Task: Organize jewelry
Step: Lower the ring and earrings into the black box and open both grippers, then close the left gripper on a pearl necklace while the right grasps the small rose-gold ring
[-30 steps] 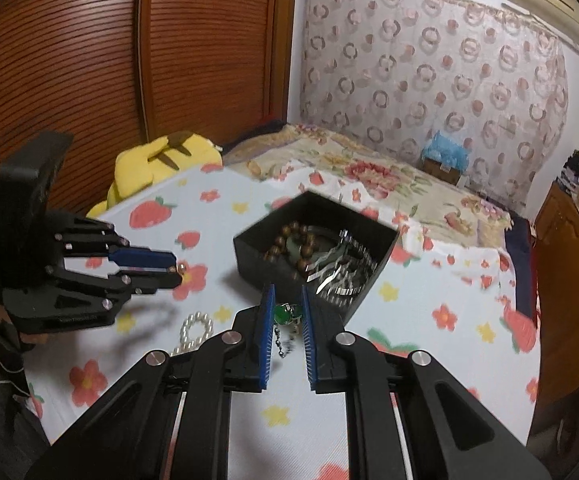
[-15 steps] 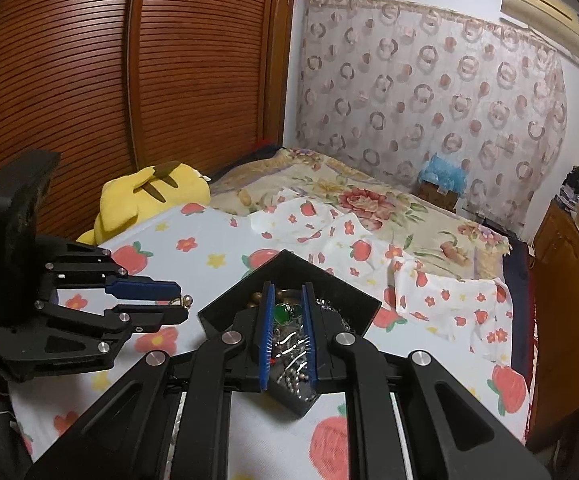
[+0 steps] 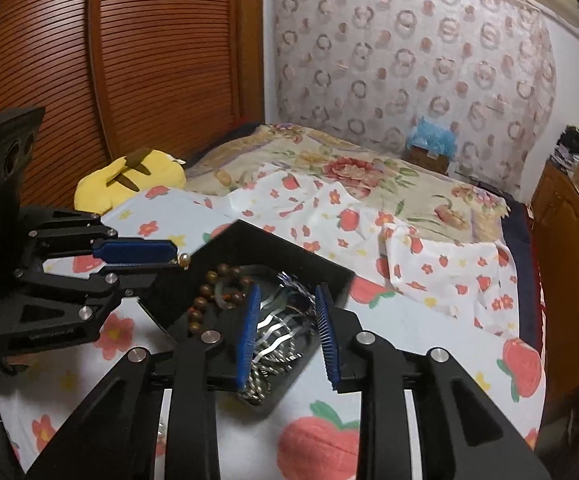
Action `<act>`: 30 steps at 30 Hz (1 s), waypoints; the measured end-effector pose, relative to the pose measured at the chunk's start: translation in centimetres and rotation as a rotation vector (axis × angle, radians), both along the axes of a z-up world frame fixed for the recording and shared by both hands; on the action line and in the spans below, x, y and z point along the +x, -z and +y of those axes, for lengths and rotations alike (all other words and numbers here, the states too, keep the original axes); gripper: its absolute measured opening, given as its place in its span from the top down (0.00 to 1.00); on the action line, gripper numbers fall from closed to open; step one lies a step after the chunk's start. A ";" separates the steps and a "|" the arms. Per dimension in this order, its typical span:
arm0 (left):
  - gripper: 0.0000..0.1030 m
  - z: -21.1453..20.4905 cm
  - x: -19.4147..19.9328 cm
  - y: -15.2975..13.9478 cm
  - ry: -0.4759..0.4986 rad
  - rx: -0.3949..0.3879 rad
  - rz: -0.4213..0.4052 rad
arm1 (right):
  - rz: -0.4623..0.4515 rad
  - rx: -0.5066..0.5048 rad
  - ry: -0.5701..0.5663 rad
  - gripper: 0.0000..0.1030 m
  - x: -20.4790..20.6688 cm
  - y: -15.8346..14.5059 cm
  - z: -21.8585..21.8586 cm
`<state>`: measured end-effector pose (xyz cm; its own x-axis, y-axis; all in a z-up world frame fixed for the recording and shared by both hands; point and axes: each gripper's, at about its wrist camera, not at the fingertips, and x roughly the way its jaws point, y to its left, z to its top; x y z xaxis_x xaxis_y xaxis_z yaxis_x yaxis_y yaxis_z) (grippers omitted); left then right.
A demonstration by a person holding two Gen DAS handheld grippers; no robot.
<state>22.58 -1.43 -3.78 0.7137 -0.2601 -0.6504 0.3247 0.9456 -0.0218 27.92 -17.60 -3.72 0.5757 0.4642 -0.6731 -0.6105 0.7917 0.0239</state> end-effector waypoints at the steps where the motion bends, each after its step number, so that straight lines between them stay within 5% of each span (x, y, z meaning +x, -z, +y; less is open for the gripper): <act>1: 0.82 -0.2 0.3 0.2 0.002 0.002 0.004 | 0.002 0.000 0.007 0.70 0.0 0.2 -0.3; 3: 0.82 -0.4 0.9 0.3 0.001 0.003 0.008 | 0.008 -0.002 0.020 0.70 -0.3 0.7 -0.9; 7: 0.66 -0.5 1.2 0.3 0.002 -0.005 0.005 | 0.017 -0.002 0.033 0.70 -1.0 1.5 -1.8; 10: 0.65 -0.4 1.0 0.2 0.001 -0.008 0.004 | 0.021 0.010 0.032 0.70 -2.3 1.7 -2.3; 19: 0.49 1.1 -3.1 1.2 -0.002 -0.011 0.024 | 0.058 0.018 -0.041 0.70 -7.0 2.7 -1.4; 30: 0.48 2.6 -6.8 4.8 -0.009 0.031 0.115 | 0.149 -0.021 -0.132 0.70 -10.0 6.1 1.6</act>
